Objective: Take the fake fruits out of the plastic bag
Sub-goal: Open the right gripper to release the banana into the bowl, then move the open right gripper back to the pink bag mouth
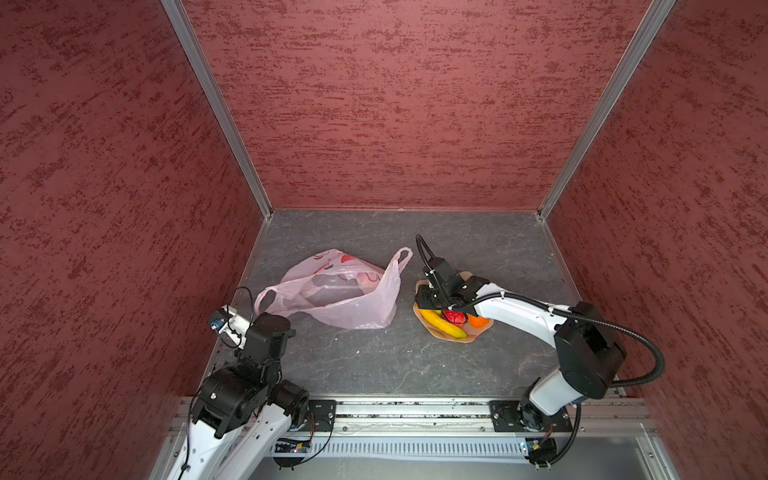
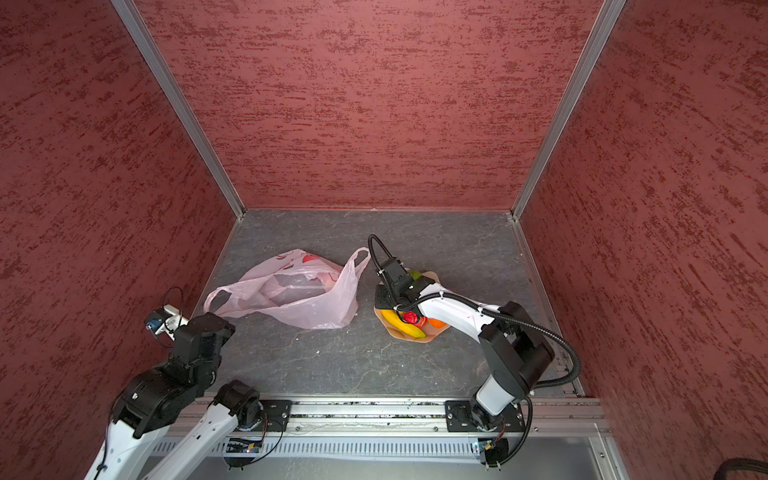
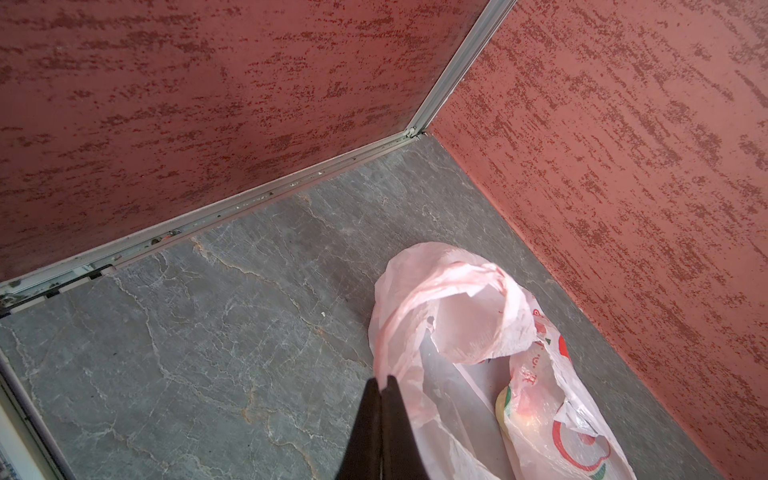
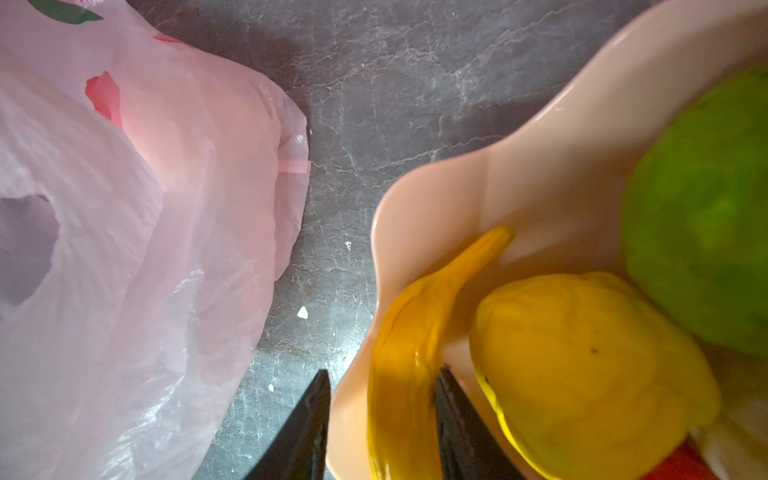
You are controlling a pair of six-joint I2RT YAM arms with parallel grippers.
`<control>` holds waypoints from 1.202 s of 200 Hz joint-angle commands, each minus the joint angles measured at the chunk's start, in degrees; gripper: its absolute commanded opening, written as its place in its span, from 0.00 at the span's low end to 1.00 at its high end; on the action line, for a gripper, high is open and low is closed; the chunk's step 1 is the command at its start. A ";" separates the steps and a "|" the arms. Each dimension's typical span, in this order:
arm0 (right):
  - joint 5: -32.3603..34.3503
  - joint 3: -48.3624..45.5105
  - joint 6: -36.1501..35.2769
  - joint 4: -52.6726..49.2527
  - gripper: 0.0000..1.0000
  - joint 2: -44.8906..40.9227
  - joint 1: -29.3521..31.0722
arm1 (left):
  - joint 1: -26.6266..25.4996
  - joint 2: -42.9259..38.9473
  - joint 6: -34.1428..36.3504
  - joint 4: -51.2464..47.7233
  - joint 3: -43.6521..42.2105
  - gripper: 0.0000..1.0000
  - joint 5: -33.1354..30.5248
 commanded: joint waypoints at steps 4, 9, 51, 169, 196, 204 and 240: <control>2.62 0.67 0.37 -1.41 0.49 -0.57 0.64 | 0.37 -0.86 0.23 -0.58 -0.09 0.00 0.08; 3.08 1.13 0.21 -1.99 0.51 -1.05 0.69 | 0.37 -0.99 0.23 -0.63 -0.13 0.00 0.14; 7.42 7.06 -1.38 -6.72 0.58 -6.51 0.74 | 0.37 -3.27 2.69 2.03 -1.87 0.00 2.84; -2.92 29.87 -9.39 -4.89 0.73 2.94 3.14 | 0.34 -16.38 9.35 8.89 -9.49 0.00 20.81; -2.80 41.46 -22.81 -14.43 0.74 13.35 3.98 | 0.41 -18.58 10.57 7.98 -9.65 0.00 22.16; -1.64 44.13 -26.40 -16.23 0.76 16.11 3.97 | 0.36 -19.17 10.88 7.47 -9.55 0.00 22.29; 1.19 56.42 -38.10 -26.18 0.78 26.94 3.90 | 0.21 -19.72 11.02 6.92 -8.94 0.00 22.04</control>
